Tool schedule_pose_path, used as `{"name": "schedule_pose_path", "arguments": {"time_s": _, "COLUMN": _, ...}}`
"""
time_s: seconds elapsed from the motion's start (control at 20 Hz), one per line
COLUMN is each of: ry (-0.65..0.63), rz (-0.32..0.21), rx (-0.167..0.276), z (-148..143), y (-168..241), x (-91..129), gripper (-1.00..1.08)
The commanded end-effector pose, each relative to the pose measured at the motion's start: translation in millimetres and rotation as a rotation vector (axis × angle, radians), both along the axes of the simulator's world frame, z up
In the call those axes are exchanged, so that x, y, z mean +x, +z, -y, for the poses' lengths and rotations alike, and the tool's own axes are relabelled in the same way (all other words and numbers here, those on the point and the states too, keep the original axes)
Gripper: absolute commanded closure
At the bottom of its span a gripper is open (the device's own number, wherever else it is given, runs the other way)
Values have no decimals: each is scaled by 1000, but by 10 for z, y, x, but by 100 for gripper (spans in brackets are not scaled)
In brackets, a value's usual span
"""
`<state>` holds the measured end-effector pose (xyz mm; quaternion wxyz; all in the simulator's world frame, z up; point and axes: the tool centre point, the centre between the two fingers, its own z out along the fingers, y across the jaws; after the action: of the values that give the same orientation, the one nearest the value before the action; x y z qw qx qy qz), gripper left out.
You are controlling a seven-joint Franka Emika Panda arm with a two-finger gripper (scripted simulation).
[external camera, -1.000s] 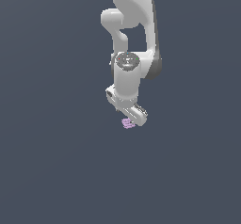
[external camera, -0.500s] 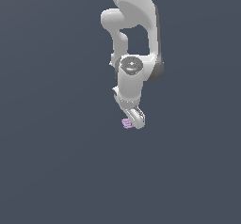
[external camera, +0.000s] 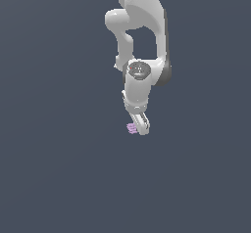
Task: Pick up the object and move it to a goal position.
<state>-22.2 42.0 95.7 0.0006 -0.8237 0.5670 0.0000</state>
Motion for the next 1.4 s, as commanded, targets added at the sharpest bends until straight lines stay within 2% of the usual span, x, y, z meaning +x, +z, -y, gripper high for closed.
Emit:
{"name": "schedule_pose_path", "arguments": {"time_s": 0.0, "ry": -24, "rz": 0, "rx": -1, "z": -8, "y": -15, "x": -8, "gripper": -92}}
{"name": "schedule_pose_path", "arguments": {"time_s": 0.45, "ry": -36, "rz": -1, "rx": -1, "z": -17, "y": -58, "x": -15, "gripper": -92}}
{"name": "schedule_pose_path", "arguments": {"time_s": 0.9, "ry": -41, "rz": -1, "rx": -1, "z": -12, "y": -452, "x": -27, "gripper": -92}}
{"name": "schedule_pose_path", "arguments": {"time_s": 1.15, "ry": -41, "rz": -1, "rx": -1, "z": -16, "y": -528, "x": -18, "gripper": -92}}
{"name": "schedule_pose_path", "arguments": {"time_s": 1.2, "ry": -41, "rz": -1, "rx": -1, "z": -16, "y": -528, "x": -18, "gripper": 108}}
{"name": "schedule_pose_path", "arguments": {"time_s": 1.35, "ry": -41, "rz": -1, "rx": -1, "z": -16, "y": -528, "x": -18, "gripper": 108}}
